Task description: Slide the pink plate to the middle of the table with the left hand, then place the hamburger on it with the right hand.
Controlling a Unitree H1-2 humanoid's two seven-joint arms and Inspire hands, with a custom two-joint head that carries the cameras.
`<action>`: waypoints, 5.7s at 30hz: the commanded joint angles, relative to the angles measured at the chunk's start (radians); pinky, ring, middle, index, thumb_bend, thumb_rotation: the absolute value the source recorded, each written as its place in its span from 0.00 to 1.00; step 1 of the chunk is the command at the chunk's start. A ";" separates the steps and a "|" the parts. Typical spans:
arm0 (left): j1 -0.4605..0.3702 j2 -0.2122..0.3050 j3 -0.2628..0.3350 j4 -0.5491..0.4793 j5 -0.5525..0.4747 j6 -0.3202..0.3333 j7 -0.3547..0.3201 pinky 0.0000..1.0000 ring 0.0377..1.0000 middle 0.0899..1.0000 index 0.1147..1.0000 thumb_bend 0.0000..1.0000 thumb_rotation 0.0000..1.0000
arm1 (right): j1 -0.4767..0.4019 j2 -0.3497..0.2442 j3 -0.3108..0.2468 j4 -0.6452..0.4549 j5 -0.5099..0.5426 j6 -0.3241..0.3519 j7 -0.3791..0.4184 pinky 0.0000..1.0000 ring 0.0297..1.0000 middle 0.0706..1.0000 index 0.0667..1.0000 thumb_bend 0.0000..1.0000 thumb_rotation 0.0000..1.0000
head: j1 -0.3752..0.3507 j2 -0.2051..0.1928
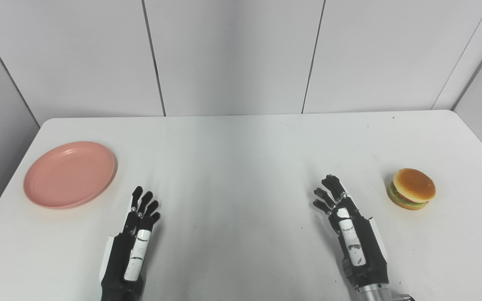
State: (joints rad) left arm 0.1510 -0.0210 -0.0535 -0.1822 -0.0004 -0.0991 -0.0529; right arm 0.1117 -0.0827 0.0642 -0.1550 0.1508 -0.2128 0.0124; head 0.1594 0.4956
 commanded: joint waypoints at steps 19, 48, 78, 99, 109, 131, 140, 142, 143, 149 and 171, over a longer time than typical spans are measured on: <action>-0.008 -0.075 -0.070 0.147 0.100 -0.196 0.098 0.89 0.90 0.94 0.98 0.63 0.81 | -0.026 -0.044 -0.084 0.195 0.087 -0.086 0.068 0.93 0.92 0.96 0.95 0.73 0.88 | 0.199 -0.110; -0.015 0.005 0.018 -0.066 -0.031 -0.109 0.069 0.80 0.87 0.87 0.92 0.78 0.84 | 0.018 0.030 -0.061 0.038 -0.005 -0.017 0.040 0.84 0.86 0.92 0.91 0.77 0.85 | 0.003 0.067; -0.489 0.366 0.337 0.111 -0.074 0.003 0.060 0.74 0.84 0.84 0.81 0.90 0.83 | 0.006 0.028 -0.075 0.037 0.005 0.012 0.040 0.80 0.85 0.91 0.90 0.76 0.81 | 0.040 0.060; -0.614 0.477 0.456 0.526 -0.285 -0.003 -0.002 0.77 0.85 0.85 0.83 0.91 0.78 | 0.007 0.014 -0.087 0.076 0.020 -0.003 0.055 0.80 0.85 0.92 0.90 0.75 0.81 | 0.052 0.027; -0.634 0.446 0.467 0.648 -0.366 0.009 -0.024 0.78 0.90 0.92 0.88 0.83 0.85 | 0.016 0.017 -0.086 0.062 0.024 0.003 0.055 0.80 0.84 0.92 0.90 0.75 0.80 | 0.045 0.036; -0.656 0.447 0.433 0.874 -0.324 -0.038 -0.011 0.72 0.86 0.88 0.86 0.88 0.80 | 0.031 0.024 -0.080 0.021 0.016 0.020 0.050 0.78 0.83 0.91 0.89 0.76 0.80 | 0.028 0.050; -0.635 0.423 0.410 0.868 -0.334 -0.060 -0.061 0.74 0.86 0.85 0.84 0.90 0.75 | 0.030 0.023 -0.081 0.023 0.017 0.020 0.052 0.79 0.84 0.92 0.90 0.76 0.80 | 0.020 0.054; -0.632 0.417 0.401 0.860 -0.333 -0.064 -0.072 0.75 0.86 0.86 0.84 0.88 0.77 | 0.031 0.023 -0.079 0.022 0.013 0.019 0.051 0.79 0.84 0.92 0.90 0.76 0.80 | 0.019 0.055; -0.630 0.413 0.396 0.855 -0.331 -0.066 -0.075 0.75 0.86 0.86 0.84 0.88 0.77 | 0.031 0.024 -0.079 0.023 0.011 0.018 0.051 0.79 0.84 0.92 0.90 0.76 0.80 | 0.016 0.055; -0.625 0.405 0.372 0.827 -0.322 -0.054 -0.088 0.73 0.85 0.84 0.85 0.89 0.78 | 0.031 0.029 -0.075 0.021 0.008 0.019 0.050 0.78 0.83 0.91 0.89 0.77 0.80 | 0.008 0.056; -0.599 0.339 0.287 0.769 -0.302 -0.015 -0.115 0.73 0.87 0.88 0.86 0.88 0.79 | 0.029 0.038 -0.065 0.027 -0.010 0.011 0.050 0.79 0.84 0.92 0.90 0.74 0.82 | -0.008 0.057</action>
State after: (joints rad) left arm -0.4444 0.3260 0.2412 0.6000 -0.3165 -0.1337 -0.1613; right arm 0.1074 -0.0590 -0.0045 -0.1563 0.1418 -0.1727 0.0550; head 0.1504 0.5507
